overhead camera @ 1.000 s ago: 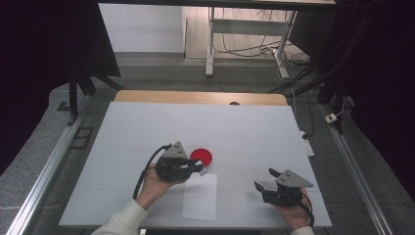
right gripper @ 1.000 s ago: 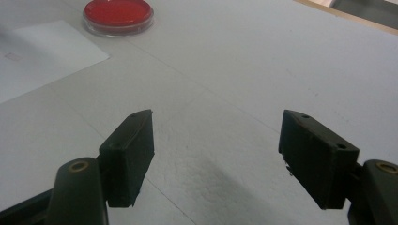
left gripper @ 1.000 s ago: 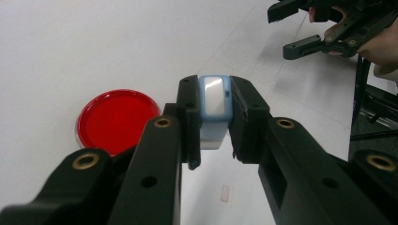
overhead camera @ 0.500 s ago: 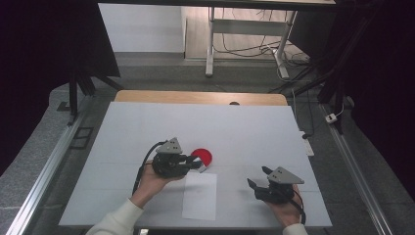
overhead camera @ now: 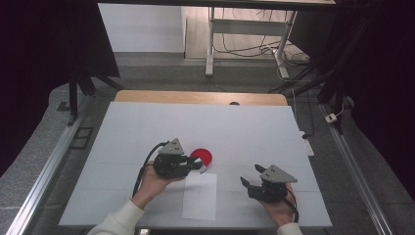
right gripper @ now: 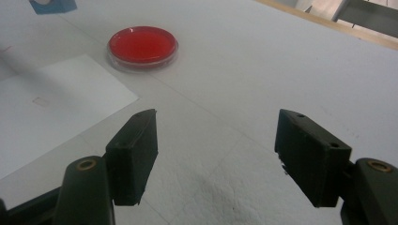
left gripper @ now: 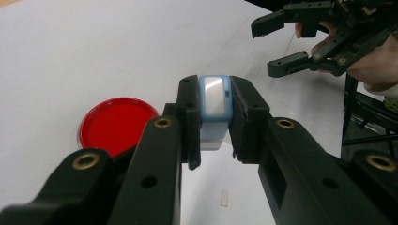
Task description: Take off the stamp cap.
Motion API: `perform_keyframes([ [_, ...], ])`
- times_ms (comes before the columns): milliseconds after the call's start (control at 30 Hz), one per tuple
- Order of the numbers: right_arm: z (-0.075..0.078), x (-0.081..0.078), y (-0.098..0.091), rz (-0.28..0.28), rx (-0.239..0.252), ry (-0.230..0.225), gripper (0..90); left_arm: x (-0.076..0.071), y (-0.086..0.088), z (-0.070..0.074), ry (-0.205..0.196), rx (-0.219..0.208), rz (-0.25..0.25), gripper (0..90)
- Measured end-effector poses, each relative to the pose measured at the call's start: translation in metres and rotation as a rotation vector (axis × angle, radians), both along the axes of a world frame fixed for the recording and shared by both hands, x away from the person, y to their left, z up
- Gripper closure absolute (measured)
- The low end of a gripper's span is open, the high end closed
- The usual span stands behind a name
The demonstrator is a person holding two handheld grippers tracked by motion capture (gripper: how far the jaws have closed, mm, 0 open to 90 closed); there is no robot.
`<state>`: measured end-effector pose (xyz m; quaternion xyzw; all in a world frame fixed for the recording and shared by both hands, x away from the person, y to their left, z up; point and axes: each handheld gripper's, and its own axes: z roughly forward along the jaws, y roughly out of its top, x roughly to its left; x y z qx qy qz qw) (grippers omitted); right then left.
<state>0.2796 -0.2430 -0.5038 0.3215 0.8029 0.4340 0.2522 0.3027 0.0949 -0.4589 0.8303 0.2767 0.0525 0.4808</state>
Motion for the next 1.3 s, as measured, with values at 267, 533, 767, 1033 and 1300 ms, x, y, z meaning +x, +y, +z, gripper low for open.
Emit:
perform_keyframes([
  [267,0.012,0.002,0.012,0.011,-0.012,-0.023,31.0,0.002,0.000,0.000,0.003,-0.006,0.001,75.2],
  [533,0.016,-0.004,0.022,0.037,0.043,-0.055,31.4,0.001,-0.002,0.002,0.000,-0.007,0.003,75.2],
  [767,0.010,-0.006,0.032,0.106,0.025,-0.044,31.6,0.000,-0.003,0.001,-0.006,-0.003,0.016,75.2],
  [1033,0.009,-0.011,0.046,0.123,0.004,-0.062,31.8,0.000,-0.003,0.000,-0.007,-0.001,0.027,75.2],
  [1300,0.007,-0.013,0.059,0.133,-0.010,-0.067,32.0,-0.002,-0.003,0.001,-0.013,-0.012,0.029,75.2],
])
